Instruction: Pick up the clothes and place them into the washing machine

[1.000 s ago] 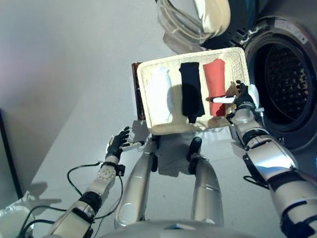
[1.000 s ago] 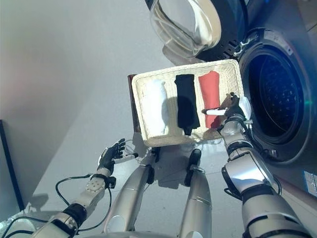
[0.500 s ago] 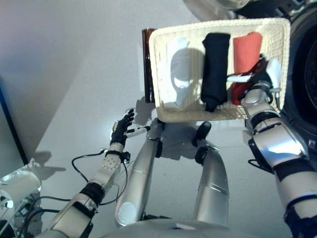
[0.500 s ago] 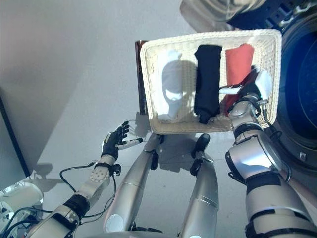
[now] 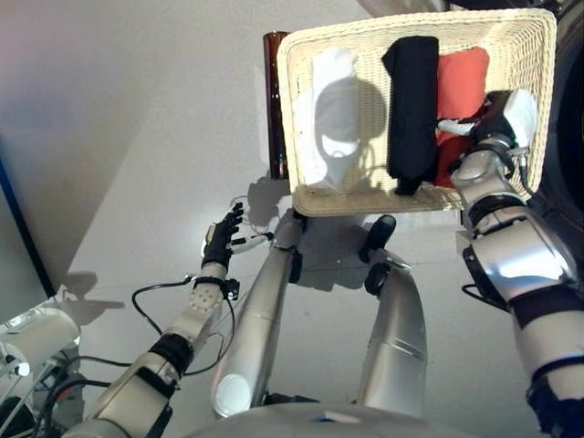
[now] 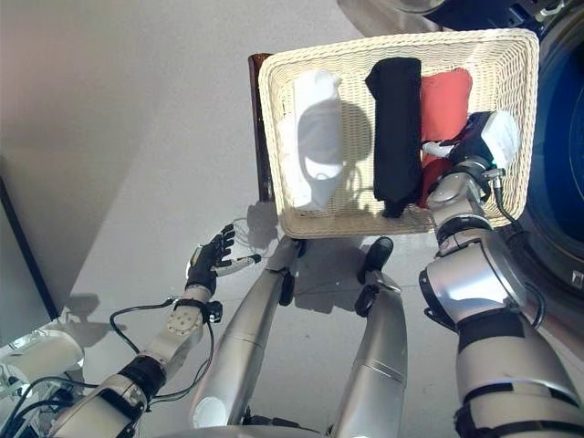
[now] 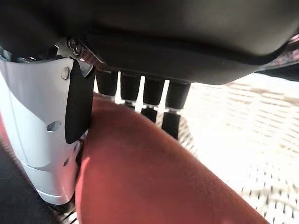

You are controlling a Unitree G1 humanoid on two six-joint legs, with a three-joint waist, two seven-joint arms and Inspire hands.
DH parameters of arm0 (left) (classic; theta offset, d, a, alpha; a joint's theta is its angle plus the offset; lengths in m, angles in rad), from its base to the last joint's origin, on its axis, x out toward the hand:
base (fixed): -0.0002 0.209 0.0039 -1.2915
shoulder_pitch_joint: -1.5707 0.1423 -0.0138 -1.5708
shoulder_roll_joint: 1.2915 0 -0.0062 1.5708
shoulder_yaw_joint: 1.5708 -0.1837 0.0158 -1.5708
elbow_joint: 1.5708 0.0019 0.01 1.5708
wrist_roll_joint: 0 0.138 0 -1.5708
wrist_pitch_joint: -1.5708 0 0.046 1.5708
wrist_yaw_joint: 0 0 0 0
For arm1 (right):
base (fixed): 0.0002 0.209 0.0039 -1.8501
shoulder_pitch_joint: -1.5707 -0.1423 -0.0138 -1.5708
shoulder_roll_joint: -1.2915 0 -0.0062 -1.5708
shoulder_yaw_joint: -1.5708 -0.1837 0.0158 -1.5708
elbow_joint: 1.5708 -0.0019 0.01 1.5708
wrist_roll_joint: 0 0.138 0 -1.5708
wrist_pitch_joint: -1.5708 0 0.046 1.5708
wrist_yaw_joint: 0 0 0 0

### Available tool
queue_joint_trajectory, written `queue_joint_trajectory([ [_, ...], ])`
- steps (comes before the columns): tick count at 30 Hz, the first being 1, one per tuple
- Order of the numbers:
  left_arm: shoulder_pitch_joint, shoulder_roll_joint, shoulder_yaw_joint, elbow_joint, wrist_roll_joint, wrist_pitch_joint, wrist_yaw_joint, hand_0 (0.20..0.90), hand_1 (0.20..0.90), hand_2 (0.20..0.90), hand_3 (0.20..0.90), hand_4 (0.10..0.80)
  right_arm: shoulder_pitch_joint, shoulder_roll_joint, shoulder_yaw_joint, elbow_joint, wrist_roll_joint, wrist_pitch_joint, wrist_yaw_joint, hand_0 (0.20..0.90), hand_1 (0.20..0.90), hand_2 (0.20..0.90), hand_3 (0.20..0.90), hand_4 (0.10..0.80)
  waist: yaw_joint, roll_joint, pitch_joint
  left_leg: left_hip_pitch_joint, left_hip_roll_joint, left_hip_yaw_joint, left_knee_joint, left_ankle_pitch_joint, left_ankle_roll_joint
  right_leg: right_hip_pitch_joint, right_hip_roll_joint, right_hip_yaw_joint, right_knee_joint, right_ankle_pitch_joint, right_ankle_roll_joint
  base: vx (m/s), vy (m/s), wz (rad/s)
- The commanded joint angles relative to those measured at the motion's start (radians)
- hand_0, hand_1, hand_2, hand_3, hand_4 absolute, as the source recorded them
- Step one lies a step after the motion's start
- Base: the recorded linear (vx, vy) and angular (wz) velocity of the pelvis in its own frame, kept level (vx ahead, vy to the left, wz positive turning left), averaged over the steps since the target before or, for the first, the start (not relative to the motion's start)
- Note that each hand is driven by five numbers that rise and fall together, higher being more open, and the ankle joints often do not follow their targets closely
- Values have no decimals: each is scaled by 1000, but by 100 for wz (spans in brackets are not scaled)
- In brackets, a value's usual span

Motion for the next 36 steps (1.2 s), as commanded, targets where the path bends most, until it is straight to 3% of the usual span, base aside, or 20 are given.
queue_joint_trajectory([
  [1, 46, 9, 27, 37, -2, -45, 26, 900, 900, 900, 900, 800, 36, -13, 37, -38, -24, -3, 0, 200, 200, 200, 200, 300, 1, 40, -3, -12, -6, 3, 122, -161, -62, 132, 27, 52, -142, 25, 14, 8, 4, -4],
  [10, 49, -4, 58, 221, -26, -32, 0, 900, 900, 900, 900, 800, 142, 35, -60, -147, 149, -76, 60, 200, 200, 200, 200, 300, -32, 9, -36, 131, 16, 12, -10, -118, -72, 261, 47, 46, -264, 75, 29, 9, -30, -16],
  [16, 73, -7, 75, 213, -21, -35, -30, 900, 900, 900, 900, 800, 232, 66, -180, -193, 332, -128, 121, 200, 200, 200, 200, 300, -33, 9, -59, 213, 19, 3, -68, -100, -75, 335, 48, 30, -306, 82, 34, 16, -51, -5],
  [17, 86, -8, 82, 205, -23, -38, -47, 900, 900, 900, 900, 800, 275, 89, -249, -214, 442, -153, 154, 200, 200, 200, 200, 300, -37, 12, -67, 236, 21, 9, -100, -57, -72, 356, 48, 20, -334, 117, 29, -70, -19, -2],
  [26, 107, -15, 85, 224, -9, -29, -102, 900, 900, 900, 900, 800, 400, 188, -417, -280, 796, -220, 301, 200, 200, 200, 200, 300, -43, 3, -108, 371, 31, 4, -211, -22, -82, 485, 50, 17, -439, 144, 41, 24, -34, -5],
  [31, 126, -24, 74, 218, -11, -38, -105, 900, 900, 900, 900, 800, 420, 225, -518, -321, 939, -276, 319, 200, 200, 200, 200, 300, -48, 10, -121, 396, 31, 8, -229, -18, -81, 506, 50, 23, -459, 149, 44, 16, 1, -3],
  [36, 140, -37, 53, 229, -15, -57, -84, 900, 900, 900, 900, 800, 406, 252, -641, -380, 1029, -399, 251, 200, 200, 200, 200, 300, -56, 35, -131, 388, 27, 11, -216, -27, -78, 498, 48, 37, -445, 140, 44, -8, 25, -4],
])
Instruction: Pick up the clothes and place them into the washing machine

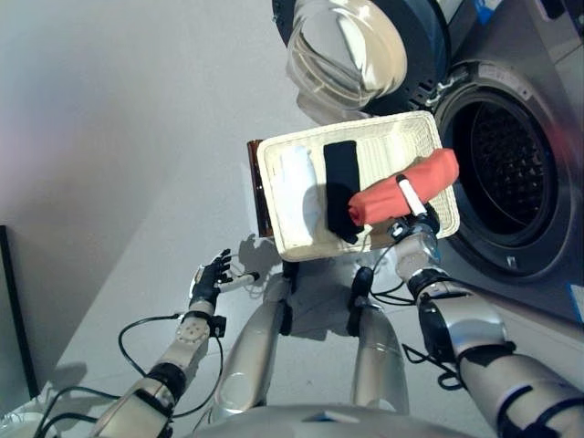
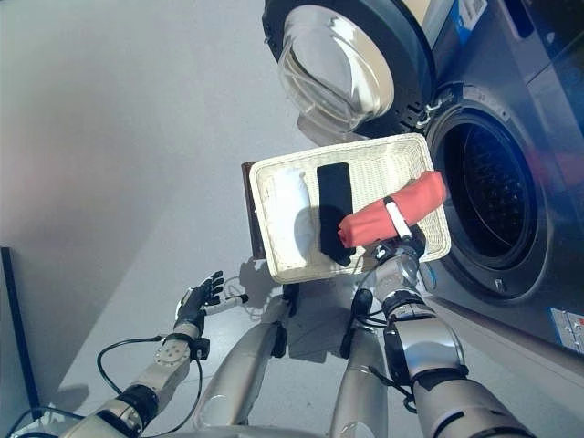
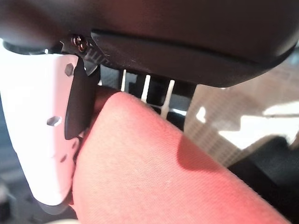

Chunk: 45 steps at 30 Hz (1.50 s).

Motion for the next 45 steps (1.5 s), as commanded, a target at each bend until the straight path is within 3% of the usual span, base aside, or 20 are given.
queue_joint_trajectory([
  [1, 30, -12, -9, 30, 4, -59, 36, 900, 900, 900, 900, 800, -23, -59, -43, -104, 43, -165, -55, 200, 200, 200, 200, 300, 1, 39, -15, -38, 7, -30, 59, -80, -84, 127, 4, 4, -203, 68, 15, 0, 0, 0],
  [7, 40, -18, -41, 32, -14, -69, 57, 900, 900, 900, 900, 800, -101, -89, -158, -138, 120, -274, -152, 200, 200, 200, 200, 300, -5, 69, -24, -64, 5, -27, 81, -95, -79, 93, 13, 35, -189, 61, 12, -7, 30, -5],
  [11, 43, -18, -45, 35, -28, -68, 59, 900, 900, 900, 900, 800, -140, -124, -176, -159, 111, -298, -193, 200, 200, 200, 200, 300, -6, 74, -17, -102, 8, -28, 138, -117, -72, 55, 24, 60, -160, 56, 5, -19, 32, -29],
  [16, 72, -4, -21, 31, -43, -70, 48, 900, 900, 900, 900, 800, -229, -285, -179, -215, 42, -333, -254, 200, 200, 200, 200, 300, -3, 85, -24, -178, 3, -41, 308, -225, -55, -26, 45, 108, -32, -10, -9, 13, 0, -24],
  [19, 97, 12, -12, 20, -43, -78, 45, 900, 900, 900, 900, 800, -286, -386, -157, -285, -17, -364, -306, 200, 200, 200, 200, 300, -2, 94, -28, -212, 10, -23, 347, -223, -49, -66, 45, 112, 12, -11, -18, -12, 13, -11],
  [22, 109, 19, -11, 14, -47, -82, 47, 900, 900, 900, 900, 800, -328, -415, -130, -367, -63, -387, -339, 200, 200, 200, 200, 300, 1, 95, -43, -207, 9, -28, 347, -252, -52, -73, 46, 127, 25, -35, -13, 84, 22, -7],
  [23, 114, 25, -6, 10, -53, -81, 46, 900, 900, 900, 900, 800, -338, -441, -107, -398, -90, -389, -347, 521, 521, 521, 521, 529, -1, 100, -43, -214, 12, -9, 332, -220, -51, -82, 43, 120, 14, -10, -16, -71, 23, -7],
  [24, 116, 24, -9, 11, -57, -81, 48, 900, 900, 900, 900, 800, -343, -437, -100, -402, -99, -390, -356, 900, 900, 900, 900, 800, 0, 102, -47, -210, 11, -8, 326, -221, -52, -78, 41, 120, 10, -13, -15, -72, 22, -4],
  [28, 117, 20, -7, 20, -71, -79, 39, 900, 900, 900, 900, 800, -346, -417, -68, -372, -92, -366, -332, 900, 900, 900, 900, 800, 3, 106, -58, -196, 8, -7, 292, -209, -55, -67, 41, 120, -11, -6, -14, 23, 8, -2],
  [36, 100, -8, -13, 46, -86, -71, 6, 900, 900, 900, 900, 800, -366, -354, -20, -141, 47, -273, -166, 900, 900, 900, 900, 800, 10, 111, -66, -175, 2, -5, 239, -189, -65, -47, 34, 108, -51, 10, -15, 8, 2, -1],
  [45, 85, -14, -7, 66, -84, -70, 2, 900, 900, 900, 900, 800, -326, -277, 6, -80, 59, -225, -118, 900, 900, 900, 900, 800, 8, 104, -52, -161, 3, -3, 205, -165, -71, -27, 30, 95, -78, 31, -13, -6, 3, 4],
])
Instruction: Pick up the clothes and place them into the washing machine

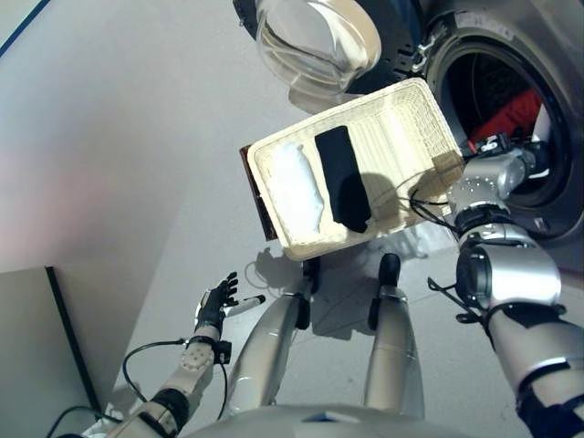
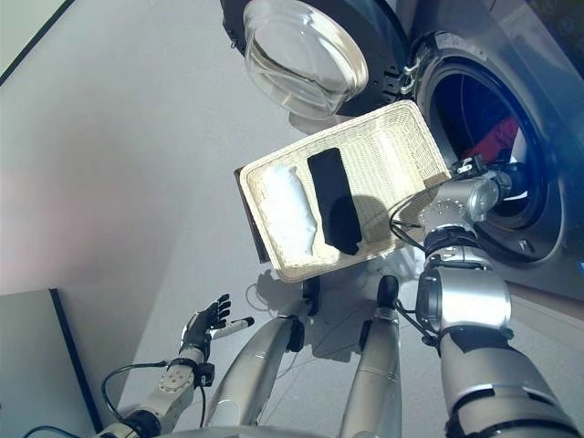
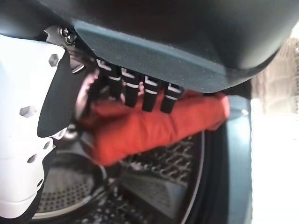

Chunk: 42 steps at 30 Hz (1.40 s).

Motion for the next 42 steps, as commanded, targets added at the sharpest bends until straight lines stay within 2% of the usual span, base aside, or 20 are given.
queue_joint_trajectory([
  [1, -7, 20, 48, 54, -34, -28, 9, 900, 900, 900, 900, 800, -29, -52, 88, -50, -32, -31, 62, 900, 900, 900, 900, 800, 16, 10, -25, -39, 24, -20, 65, -84, -81, 115, 17, -36, -128, 7, -36, 0, 0, 0],
  [10, -15, 22, 69, 64, -31, -32, 3, 900, 900, 900, 900, 800, 16, -3, 199, -15, -167, 65, 76, 900, 900, 900, 900, 800, 7, -27, 0, -35, 32, -29, 65, -69, -85, 129, 21, -51, -136, 19, -38, -13, -15, 1],
  [12, -18, 26, 84, 69, -28, -30, 5, 900, 900, 900, 900, 800, 31, -6, 238, 19, -250, 102, 65, 900, 900, 900, 900, 800, 5, -42, 10, -37, 35, -33, 67, -63, -87, 133, 21, -59, -137, 22, -40, -34, -41, 3],
  [15, -23, 37, 119, 71, -16, -33, 15, 900, 900, 900, 900, 800, 53, -22, 395, 28, -508, 185, 44, 900, 900, 900, 900, 800, 3, -72, 29, -36, 40, -44, 59, -47, -92, 139, 22, -75, -142, 31, -42, -43, -63, 9],
  [19, -25, 53, 150, 71, 12, -48, 38, 900, 900, 900, 900, 800, 69, -12, 487, 90, -702, 239, 4, 900, 900, 900, 900, 800, 15, -95, 52, -33, 38, -69, 35, -24, -99, 155, 19, -108, -155, 38, -42, -29, -70, 20],
  [28, -21, 82, 173, -24, 25, -70, 58, 900, 900, 900, 900, 800, 70, 36, 509, 171, -762, 273, -15, 900, 900, 900, 900, 800, 64, -111, 78, -52, 21, -112, 28, -3, -103, 161, 1, -166, -150, 33, -39, 6, -18, 23],
  [29, -25, 89, 178, -52, 30, -74, 66, 900, 900, 900, 900, 800, 60, 44, 515, 193, -775, 280, -26, 900, 900, 900, 900, 800, 77, -114, 80, -50, 17, -126, 39, -38, -107, 167, -3, -168, -131, -4, -32, 101, -34, 28],
  [34, -34, 105, 186, -169, 35, -87, 77, 900, 900, 900, 900, 800, 42, 46, 509, 228, -784, 299, -49, 900, 900, 900, 900, 800, 105, -113, 94, -90, 1, -137, 87, -49, -109, 146, -22, -201, -69, -34, -36, 19, -21, 24],
  [42, -39, 130, 190, -357, 62, -104, 89, 900, 900, 900, 900, 800, -2, 14, 511, 276, -783, 319, -78, 900, 900, 900, 900, 800, 146, -93, 109, -209, -18, -143, 212, -95, -100, 41, -47, -217, 79, -101, -41, -7, 34, 30],
])
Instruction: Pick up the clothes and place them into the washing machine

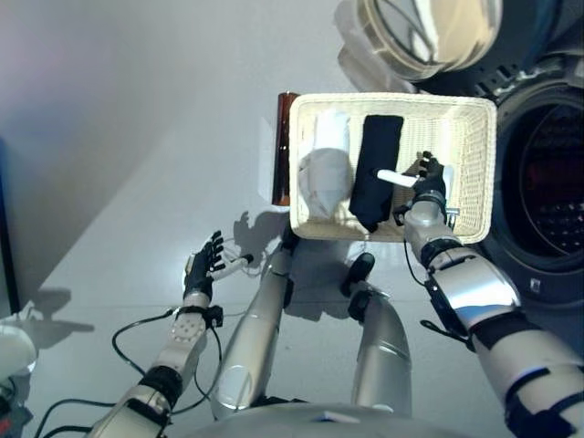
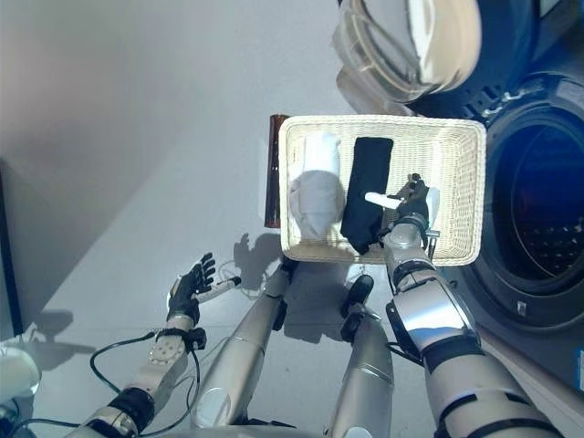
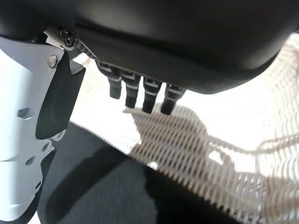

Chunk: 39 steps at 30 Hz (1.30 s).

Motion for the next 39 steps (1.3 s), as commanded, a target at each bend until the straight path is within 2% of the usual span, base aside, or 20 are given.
queue_joint_trajectory([
  [1, 12, 58, 52, -85, 20, -71, 39, 900, 900, 900, 900, 800, -44, -98, 26, -17, -38, -22, -66, 900, 900, 900, 900, 800, 45, 40, 4, -103, -18, 46, 184, -156, -33, 48, 5, 43, -45, 6, 30, -1, 57, 15],
  [9, -24, 35, 32, -138, 26, -61, 60, 900, 900, 900, 900, 800, -130, -144, 101, 56, -198, 86, -101, 900, 900, 900, 900, 800, 97, 95, 43, -197, -61, 20, 200, -141, -35, -41, -43, 14, 54, -42, 22, 11, 15, 28],
  [10, -26, 31, 30, -142, 29, -58, 64, 900, 900, 900, 900, 800, -132, -144, 101, 55, -210, 89, -107, 796, 796, 796, 796, 725, 100, 100, 50, -203, -60, 18, 199, -139, -37, -48, -45, 15, 61, -47, 21, 8, 21, 24],
  [11, -27, 25, 28, -131, 29, -54, 69, 900, 900, 900, 900, 800, -137, -147, 103, 60, -226, 101, -113, 543, 543, 543, 543, 545, 103, 104, 54, -211, -63, 17, 197, -135, -36, -58, -47, 14, 68, -50, 20, 7, 33, 20],
  [12, -27, 23, 27, -124, 31, -51, 76, 900, 900, 900, 900, 800, -145, -146, 103, 61, -235, 108, -121, 356, 356, 356, 356, 412, 105, 107, 60, -223, -67, 18, 201, -133, -37, -70, -50, 13, 76, -52, 21, 18, 42, 14],
  [13, -29, 15, 20, -103, 32, -43, 85, 900, 900, 900, 900, 800, -147, -143, 103, 67, -249, 116, -132, 200, 200, 200, 200, 300, 105, 113, 69, -234, -70, 17, 198, -128, -35, -88, -51, 13, 88, -55, 20, 17, 32, 5],
  [22, -9, 7, -19, -15, 26, -22, 103, 900, 900, 900, 900, 800, -143, -131, 94, 60, -270, 122, -148, 200, 200, 200, 200, 300, 81, 119, 77, -225, -64, 22, 169, -108, -33, -95, -51, 27, 77, -41, 21, 0, 20, -4],
  [32, -20, 2, -45, 112, 22, -8, 87, 900, 900, 900, 900, 800, -99, -100, 71, 33, -242, 97, -149, 200, 200, 200, 200, 300, 34, 94, 56, -112, -36, 43, 81, -81, -40, 5, -22, 41, -42, 9, 27, -11, -7, -6],
  [36, -12, -3, -50, 141, 22, -3, 75, 900, 900, 900, 900, 800, -62, -100, 38, 25, -208, 80, -143, 200, 200, 200, 200, 300, 20, 90, 40, -63, -29, 51, 52, -73, -41, 51, -10, 48, -87, 26, 30, 12, 12, -9],
  [39, 1, -12, -52, 193, 29, 0, 61, 900, 900, 900, 900, 800, 8, -103, -49, -5, -101, 26, -127, 200, 200, 200, 200, 300, 5, 94, 12, -9, -20, 70, 25, -71, -38, 103, -6, 61, -138, 47, 38, 36, 38, -21],
])
